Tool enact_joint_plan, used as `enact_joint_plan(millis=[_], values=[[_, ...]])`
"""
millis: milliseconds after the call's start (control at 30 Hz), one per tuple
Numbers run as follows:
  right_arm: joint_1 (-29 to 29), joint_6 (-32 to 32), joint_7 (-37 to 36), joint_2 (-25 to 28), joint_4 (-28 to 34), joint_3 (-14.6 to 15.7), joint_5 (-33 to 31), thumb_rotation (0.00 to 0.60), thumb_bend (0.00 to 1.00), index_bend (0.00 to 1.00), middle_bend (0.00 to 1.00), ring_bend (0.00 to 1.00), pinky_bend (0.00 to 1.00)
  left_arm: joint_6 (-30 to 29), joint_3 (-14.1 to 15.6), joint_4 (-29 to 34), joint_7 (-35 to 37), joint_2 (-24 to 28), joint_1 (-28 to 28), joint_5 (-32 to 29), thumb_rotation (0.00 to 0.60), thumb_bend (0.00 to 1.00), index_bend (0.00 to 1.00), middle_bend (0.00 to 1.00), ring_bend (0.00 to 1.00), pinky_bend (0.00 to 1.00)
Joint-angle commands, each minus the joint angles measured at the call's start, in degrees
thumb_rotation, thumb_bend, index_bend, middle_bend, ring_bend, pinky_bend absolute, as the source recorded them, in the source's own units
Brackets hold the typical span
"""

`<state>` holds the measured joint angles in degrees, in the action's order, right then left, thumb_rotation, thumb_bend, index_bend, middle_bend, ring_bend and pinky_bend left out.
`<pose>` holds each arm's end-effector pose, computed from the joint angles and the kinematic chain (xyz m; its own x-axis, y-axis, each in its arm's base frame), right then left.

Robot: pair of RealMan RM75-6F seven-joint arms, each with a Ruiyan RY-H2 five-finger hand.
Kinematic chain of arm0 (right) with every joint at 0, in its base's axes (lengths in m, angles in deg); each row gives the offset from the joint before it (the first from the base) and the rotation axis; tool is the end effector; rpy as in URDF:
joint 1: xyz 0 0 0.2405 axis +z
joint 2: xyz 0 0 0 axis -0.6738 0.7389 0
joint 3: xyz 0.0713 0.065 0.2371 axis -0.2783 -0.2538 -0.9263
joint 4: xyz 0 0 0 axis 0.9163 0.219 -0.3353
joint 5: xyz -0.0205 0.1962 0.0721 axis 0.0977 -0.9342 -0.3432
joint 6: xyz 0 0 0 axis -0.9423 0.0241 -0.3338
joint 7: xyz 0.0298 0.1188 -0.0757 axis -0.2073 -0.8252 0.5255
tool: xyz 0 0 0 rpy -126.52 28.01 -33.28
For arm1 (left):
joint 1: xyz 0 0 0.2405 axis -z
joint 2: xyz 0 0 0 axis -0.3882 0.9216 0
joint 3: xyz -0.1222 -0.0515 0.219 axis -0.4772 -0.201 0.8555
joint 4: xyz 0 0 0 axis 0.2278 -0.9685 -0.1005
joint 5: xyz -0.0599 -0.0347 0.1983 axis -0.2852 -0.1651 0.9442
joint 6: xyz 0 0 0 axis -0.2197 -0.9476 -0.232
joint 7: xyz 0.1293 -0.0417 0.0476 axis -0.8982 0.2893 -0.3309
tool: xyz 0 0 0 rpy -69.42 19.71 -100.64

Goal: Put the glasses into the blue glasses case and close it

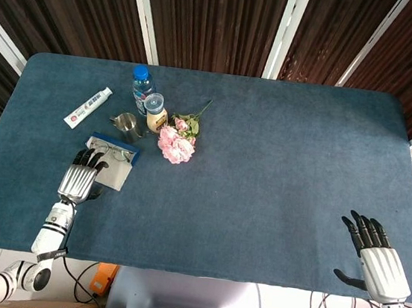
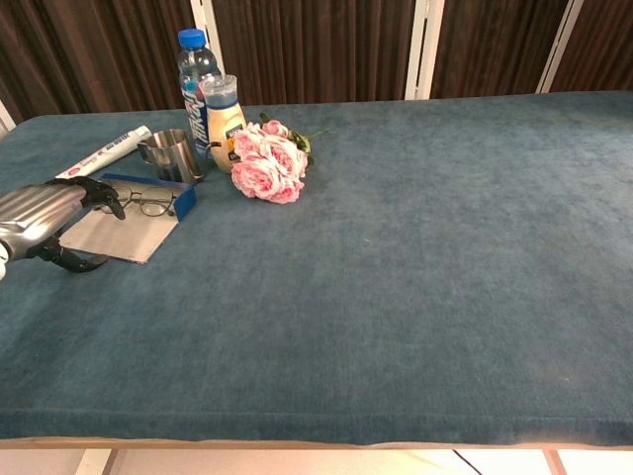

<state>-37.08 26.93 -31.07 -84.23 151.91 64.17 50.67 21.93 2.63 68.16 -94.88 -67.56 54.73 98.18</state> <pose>-0.3021 -0.1659 0.1456 0.4578 -0.1148 0.8816 -0.8868 -0.1292 0.4437 -0.2709 0.3449 -0.0114 0.5452 0.1201 0.8296 0.8368 -0.1361 -0.5302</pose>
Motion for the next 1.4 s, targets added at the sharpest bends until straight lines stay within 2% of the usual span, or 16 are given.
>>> enact_joint_plan(millis=[33,1200,1400], values=[[0.01,0.0,0.01,0.01,0.05,0.01,0.03,0.6,0.1,0.0,0.0,0.0,0.0,0.48,0.0,-0.8,0.16,-0.44,0.11,0.07,0.6,0.28,0.3,0.12,0.04,0.08],[0.0,0.05,0.34,-0.21,-0.06,-0.12,-0.2,0.6,0.1,0.0,0.0,0.0,0.0,5.47,-1.49,-4.54,-2.91,-1.58,2.56,-1.3,0.6,0.28,0.28,0.11,0.04,0.08],[-0.01,0.01,0.59,-0.28,0.0,-0.11,-0.22,0.6,0.1,0.0,0.0,0.0,0.0,5.34,-2.12,-5.33,-3.6,-1.99,3.07,-1.75,0.6,0.28,0.31,0.11,0.04,0.08]])
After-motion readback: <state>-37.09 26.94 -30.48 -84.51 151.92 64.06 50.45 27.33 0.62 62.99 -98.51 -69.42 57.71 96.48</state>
